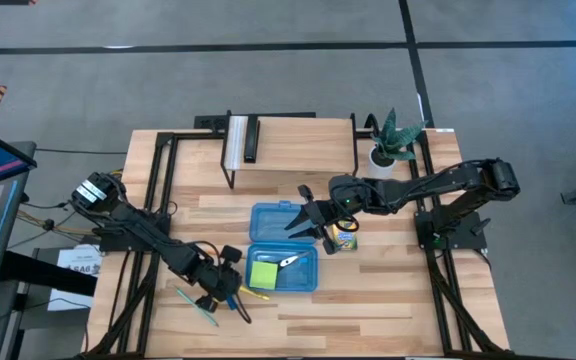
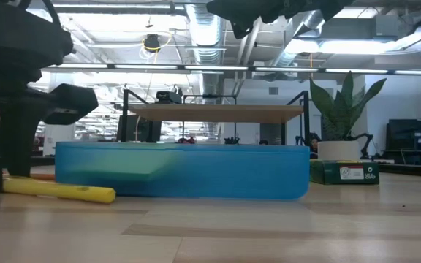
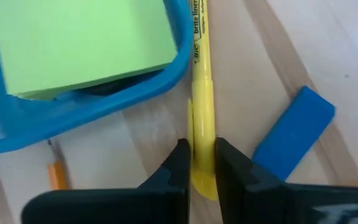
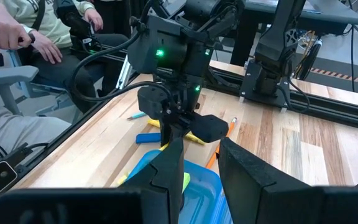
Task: Pack school essentials
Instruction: Put the right yellow pen into the blue supply box
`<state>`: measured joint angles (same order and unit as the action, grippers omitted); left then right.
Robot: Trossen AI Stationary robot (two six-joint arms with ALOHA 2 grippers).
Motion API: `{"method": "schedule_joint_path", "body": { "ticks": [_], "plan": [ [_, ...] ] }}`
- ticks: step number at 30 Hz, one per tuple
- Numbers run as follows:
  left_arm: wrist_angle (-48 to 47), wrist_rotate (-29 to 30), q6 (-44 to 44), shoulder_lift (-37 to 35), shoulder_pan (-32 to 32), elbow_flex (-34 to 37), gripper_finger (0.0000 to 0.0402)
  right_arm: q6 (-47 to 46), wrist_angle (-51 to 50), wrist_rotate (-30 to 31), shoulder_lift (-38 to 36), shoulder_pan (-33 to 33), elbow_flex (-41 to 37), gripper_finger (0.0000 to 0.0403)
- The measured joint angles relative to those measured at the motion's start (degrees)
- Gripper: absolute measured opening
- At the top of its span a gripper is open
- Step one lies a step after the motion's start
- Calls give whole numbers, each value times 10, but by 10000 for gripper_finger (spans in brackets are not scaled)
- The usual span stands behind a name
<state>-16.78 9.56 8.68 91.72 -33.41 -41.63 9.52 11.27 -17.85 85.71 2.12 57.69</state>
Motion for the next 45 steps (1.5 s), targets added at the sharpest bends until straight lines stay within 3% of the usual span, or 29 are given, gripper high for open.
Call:
{"method": "schedule_joint_path", "body": {
  "ticks": [12,25,45],
  "plan": [
    [-2,6,0,0,1,-1,11,0,0,0,0,0,0,120],
    [-140,3,-7,3,1,-86,3,0,-1,0,0,0,0,120],
    [-153,12,-6,2,0,-104,0,0,-1,0,0,0,0,120]
  ]
}}
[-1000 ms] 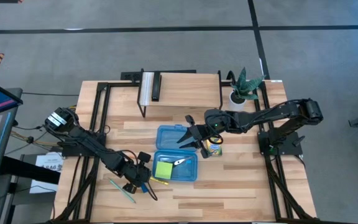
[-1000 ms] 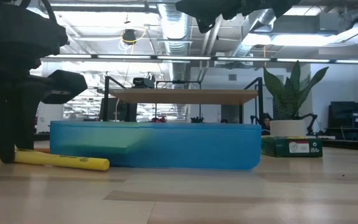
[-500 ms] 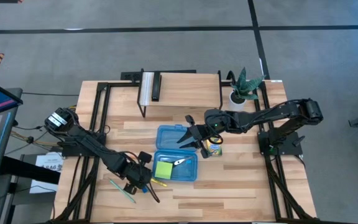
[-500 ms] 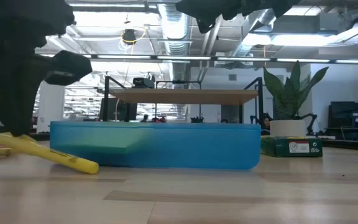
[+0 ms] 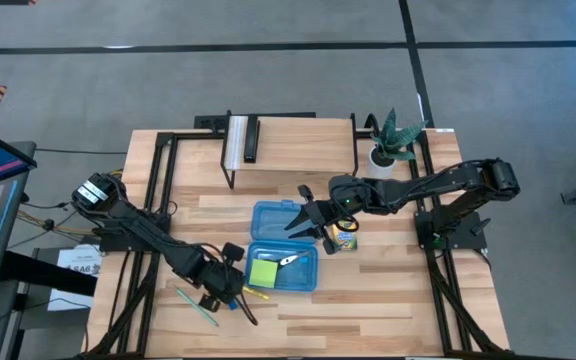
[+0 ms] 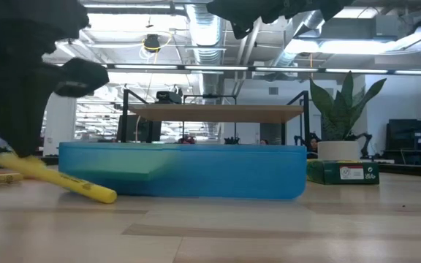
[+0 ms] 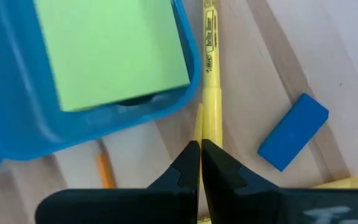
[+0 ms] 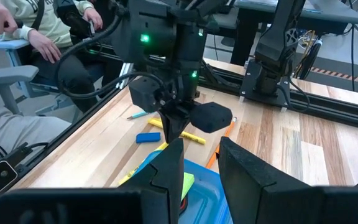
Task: Pack school essentials
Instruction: Put the right yellow pen into the blue supply box
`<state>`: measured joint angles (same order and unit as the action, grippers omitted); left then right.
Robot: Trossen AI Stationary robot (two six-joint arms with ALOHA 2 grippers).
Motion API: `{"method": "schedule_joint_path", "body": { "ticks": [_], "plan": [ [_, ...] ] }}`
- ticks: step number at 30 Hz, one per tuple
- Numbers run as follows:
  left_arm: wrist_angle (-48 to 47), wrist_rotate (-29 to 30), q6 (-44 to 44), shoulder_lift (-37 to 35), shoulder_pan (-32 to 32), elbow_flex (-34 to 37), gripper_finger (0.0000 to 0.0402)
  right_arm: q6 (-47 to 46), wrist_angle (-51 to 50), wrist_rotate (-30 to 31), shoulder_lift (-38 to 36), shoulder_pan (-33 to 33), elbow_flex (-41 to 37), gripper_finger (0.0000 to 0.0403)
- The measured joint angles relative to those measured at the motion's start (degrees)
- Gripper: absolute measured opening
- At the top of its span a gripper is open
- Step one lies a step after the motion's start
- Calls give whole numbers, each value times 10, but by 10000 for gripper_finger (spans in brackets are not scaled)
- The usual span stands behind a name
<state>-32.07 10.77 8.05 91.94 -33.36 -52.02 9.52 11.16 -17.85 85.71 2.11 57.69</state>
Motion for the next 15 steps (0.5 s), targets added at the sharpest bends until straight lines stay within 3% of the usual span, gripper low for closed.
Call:
{"method": "schedule_joint_path", "body": {
  "ticks": [15],
  "plan": [
    [-118,32,-18,-1,0,-105,0,0,-2,0,0,0,0,120]
  ]
}}
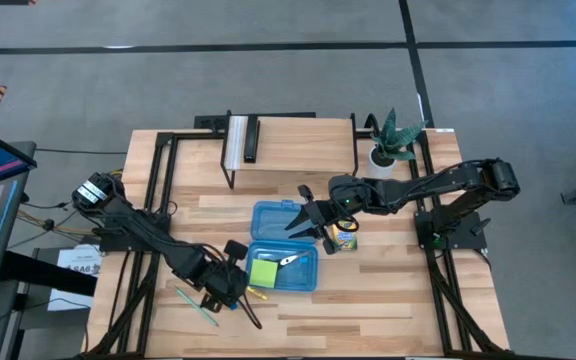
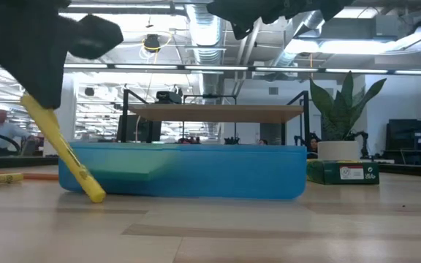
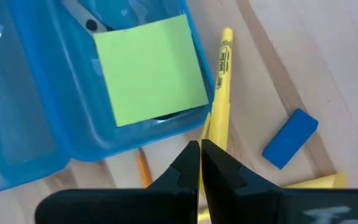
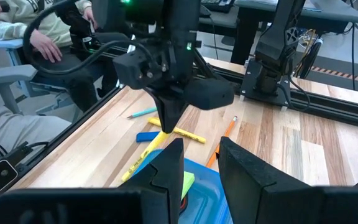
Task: Pack school essentials
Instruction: Put the right yellow pen into the blue supply box
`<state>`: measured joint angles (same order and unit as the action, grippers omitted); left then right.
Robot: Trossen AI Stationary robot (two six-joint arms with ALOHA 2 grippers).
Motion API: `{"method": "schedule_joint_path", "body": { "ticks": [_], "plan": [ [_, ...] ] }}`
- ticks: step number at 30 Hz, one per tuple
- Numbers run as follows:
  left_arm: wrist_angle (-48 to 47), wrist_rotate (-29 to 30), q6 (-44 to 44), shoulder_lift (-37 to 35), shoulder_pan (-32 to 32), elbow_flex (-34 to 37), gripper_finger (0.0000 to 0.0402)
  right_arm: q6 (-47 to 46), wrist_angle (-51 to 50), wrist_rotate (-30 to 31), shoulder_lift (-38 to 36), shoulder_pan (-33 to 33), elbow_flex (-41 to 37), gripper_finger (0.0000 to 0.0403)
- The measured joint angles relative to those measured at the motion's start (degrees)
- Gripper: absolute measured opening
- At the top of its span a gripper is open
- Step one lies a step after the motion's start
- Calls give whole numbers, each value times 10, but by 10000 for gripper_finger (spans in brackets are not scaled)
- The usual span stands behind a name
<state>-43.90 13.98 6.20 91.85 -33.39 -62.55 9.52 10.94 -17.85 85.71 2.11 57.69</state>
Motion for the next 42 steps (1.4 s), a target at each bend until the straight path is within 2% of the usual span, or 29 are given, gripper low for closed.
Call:
{"method": "schedule_joint_path", "body": {
  "ticks": [11,18,24,29,32,34,39,42],
  "plan": [
    [-44,36,-49,-6,1,-68,0,0,-2,0,0,0,0,120],
    [-43,62,-60,-39,7,-75,0,0,-13,0,-9,0,0,120],
    [-29,5,-50,-45,9,-57,0,0,-21,0,-14,0,0,120],
    [14,-61,30,-45,9,9,3,0,-20,0,-14,0,0,120],
    [69,-85,44,-45,-1,50,21,0,-19,0,-14,0,0,120],
    [117,-85,24,-45,-12,72,41,0,-19,0,-14,0,0,120],
    [145,-27,-18,-45,-26,104,104,0,-18,0,-14,0,0,120],
    [150,-23,-43,-42,-26,123,137,0,-17,0,-14,0,0,120]
  ]
}}
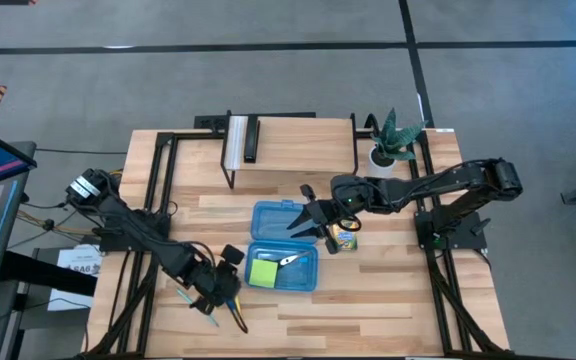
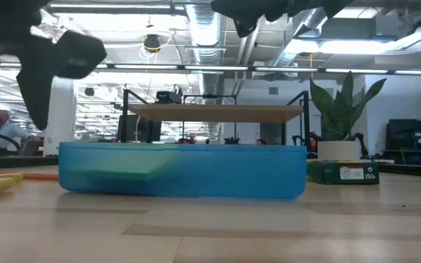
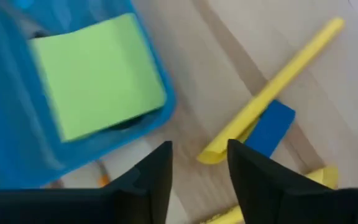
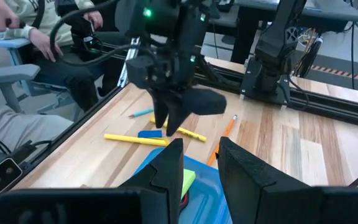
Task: Pack school essentials
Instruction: Put the right yellow pen into the blue supply box
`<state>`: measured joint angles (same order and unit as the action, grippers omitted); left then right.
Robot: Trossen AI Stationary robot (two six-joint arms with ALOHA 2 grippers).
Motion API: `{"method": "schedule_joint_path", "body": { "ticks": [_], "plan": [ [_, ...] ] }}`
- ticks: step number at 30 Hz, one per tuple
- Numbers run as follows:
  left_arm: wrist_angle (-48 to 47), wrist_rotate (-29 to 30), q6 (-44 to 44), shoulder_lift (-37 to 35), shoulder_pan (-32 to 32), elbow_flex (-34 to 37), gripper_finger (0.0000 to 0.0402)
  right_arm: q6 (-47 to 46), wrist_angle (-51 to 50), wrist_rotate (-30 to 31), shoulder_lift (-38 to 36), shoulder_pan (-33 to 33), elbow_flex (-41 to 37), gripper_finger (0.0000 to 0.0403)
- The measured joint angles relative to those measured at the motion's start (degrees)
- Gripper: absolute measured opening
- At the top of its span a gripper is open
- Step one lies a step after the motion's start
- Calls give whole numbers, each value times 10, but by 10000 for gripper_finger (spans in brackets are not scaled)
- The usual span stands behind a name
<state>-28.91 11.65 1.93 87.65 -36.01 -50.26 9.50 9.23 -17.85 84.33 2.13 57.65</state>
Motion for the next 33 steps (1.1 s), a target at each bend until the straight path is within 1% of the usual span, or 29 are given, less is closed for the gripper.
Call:
{"method": "schedule_joint_path", "body": {
  "ticks": [3,5,11,19,28,33],
  "plan": [
    [6,-11,-39,19,0,3,153,0,0,0,0,0,0,120],
    [16,-20,-56,37,0,3,154,0,0,0,0,0,0,120],
    [25,-24,-94,64,-1,-2,138,0,0,0,0,0,0,120],
    [8,-29,-97,69,0,-3,118,0,0,0,0,0,0,120],
    [10,-39,-111,104,0,-9,116,0,0,0,0,0,0,120],
    [12,-39,-118,106,1,-10,116,0,0,0,0,0,0,120]
  ]
}}
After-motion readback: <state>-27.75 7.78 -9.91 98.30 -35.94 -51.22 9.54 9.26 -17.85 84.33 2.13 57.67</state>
